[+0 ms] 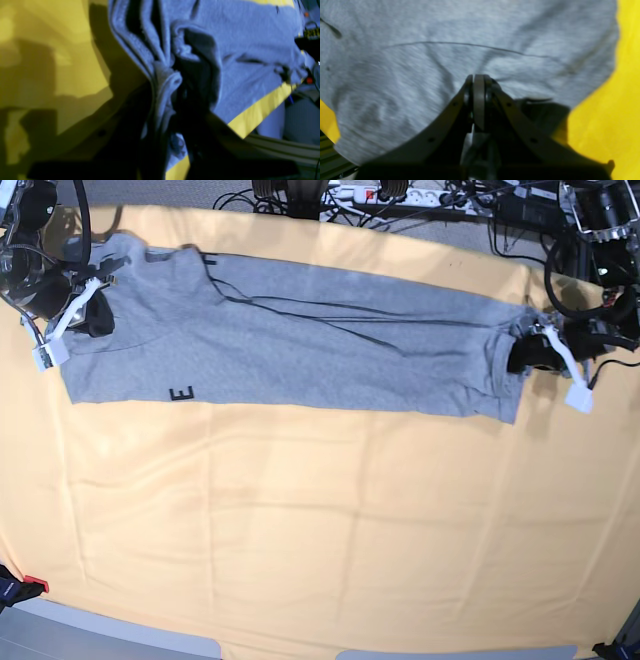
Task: Layout the t-shirt on the table in an organized manner, then fold the t-shirt properly
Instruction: 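Lift the sleeve end with the left gripper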
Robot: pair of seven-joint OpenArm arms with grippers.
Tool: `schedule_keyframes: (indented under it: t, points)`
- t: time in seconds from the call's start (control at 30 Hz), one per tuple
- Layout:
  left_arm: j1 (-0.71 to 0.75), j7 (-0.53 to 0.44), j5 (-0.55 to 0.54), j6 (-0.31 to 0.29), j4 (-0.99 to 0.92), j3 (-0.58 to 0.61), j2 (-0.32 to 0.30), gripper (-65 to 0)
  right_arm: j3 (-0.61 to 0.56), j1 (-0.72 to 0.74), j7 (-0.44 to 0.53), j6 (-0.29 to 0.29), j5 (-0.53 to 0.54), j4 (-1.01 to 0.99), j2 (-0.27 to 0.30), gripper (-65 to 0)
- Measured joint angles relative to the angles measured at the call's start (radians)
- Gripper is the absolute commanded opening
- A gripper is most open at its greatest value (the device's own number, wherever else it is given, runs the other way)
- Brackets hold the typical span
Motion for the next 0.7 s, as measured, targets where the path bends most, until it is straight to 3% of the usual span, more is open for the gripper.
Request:
schedule_keyframes:
  t: [0.17, 0.37, 0.5, 0.7]
  points:
    - [0.000, 0.003, 0.000, 0.000, 0.000, -0.021, -0.012, -65.0, 0.000, 0.000, 0.000, 0.000, 0.001, 0.000, 0.000, -65.0]
    - [0.000, 0.003, -0.005, 0.000, 0.000, -0.021, -0.031, -65.0, 0.000, -0.002, 0.000, 0.000, 0.126, 0.000, 0.000, -65.0]
    - [0.000, 0.006, -0.050, -0.028, 0.000, -0.022, -0.031, -65.0, -0.006, -0.003, 0.000, 0.000, 0.140, 0.000, -0.002, -65.0]
    - [0.000, 0.008, -0.095, -0.027, 0.000, -0.022, -0.031, -65.0, -0.118, -0.003, 0.017, 0.000, -0.015, 0.000, -0.003, -65.0]
